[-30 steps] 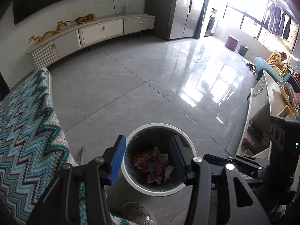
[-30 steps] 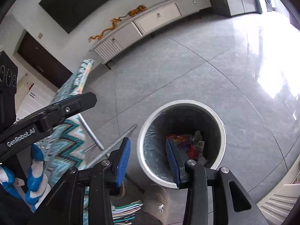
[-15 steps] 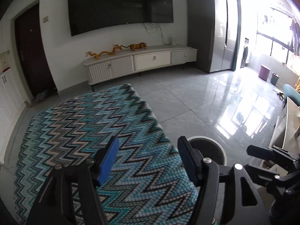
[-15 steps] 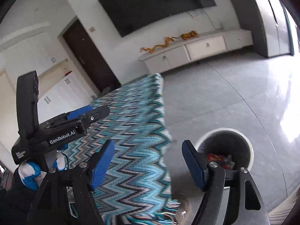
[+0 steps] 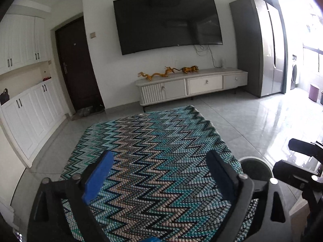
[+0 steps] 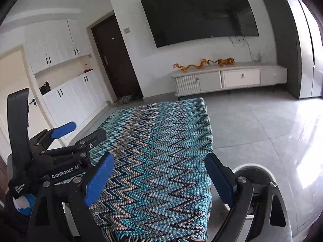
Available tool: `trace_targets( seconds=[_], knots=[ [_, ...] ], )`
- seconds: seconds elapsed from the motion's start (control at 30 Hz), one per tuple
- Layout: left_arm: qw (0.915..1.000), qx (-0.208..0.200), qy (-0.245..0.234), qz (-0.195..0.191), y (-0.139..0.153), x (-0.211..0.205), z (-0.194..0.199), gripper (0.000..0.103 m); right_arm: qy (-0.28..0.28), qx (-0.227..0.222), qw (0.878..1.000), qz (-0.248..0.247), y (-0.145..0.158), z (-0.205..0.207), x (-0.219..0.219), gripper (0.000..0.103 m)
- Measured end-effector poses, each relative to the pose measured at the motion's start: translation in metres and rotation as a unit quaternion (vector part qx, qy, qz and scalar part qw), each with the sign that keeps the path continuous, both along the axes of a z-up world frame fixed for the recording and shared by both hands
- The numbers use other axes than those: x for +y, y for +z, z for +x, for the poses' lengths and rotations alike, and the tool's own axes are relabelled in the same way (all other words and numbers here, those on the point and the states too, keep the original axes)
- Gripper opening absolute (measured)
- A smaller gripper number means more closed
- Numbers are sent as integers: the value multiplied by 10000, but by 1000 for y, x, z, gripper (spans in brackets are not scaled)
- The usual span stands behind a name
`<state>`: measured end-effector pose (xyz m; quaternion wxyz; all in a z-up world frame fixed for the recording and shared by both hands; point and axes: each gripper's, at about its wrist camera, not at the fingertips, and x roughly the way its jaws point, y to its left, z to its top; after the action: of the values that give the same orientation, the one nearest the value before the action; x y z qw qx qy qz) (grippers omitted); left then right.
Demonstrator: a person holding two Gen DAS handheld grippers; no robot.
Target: Collect trash
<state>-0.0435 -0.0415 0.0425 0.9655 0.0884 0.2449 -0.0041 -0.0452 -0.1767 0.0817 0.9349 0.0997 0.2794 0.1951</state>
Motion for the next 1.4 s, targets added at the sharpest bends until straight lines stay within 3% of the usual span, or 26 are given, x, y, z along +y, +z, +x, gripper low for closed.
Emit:
trace_targets(
  seconds=[0.3,0.67,1.4],
  knots=[
    [9995,-52,314,92,-11,14,12,103,-577,-238,9963,-586,-11,18,17,103],
    [9991,181,392,21,-36,26,40,103,-1242,234,9908,-492,-47,57,-6,103],
    [9990,408,203,-35,-57,19,56,103,-1374,675,9868,-521,-73,73,-6,103]
  ],
)
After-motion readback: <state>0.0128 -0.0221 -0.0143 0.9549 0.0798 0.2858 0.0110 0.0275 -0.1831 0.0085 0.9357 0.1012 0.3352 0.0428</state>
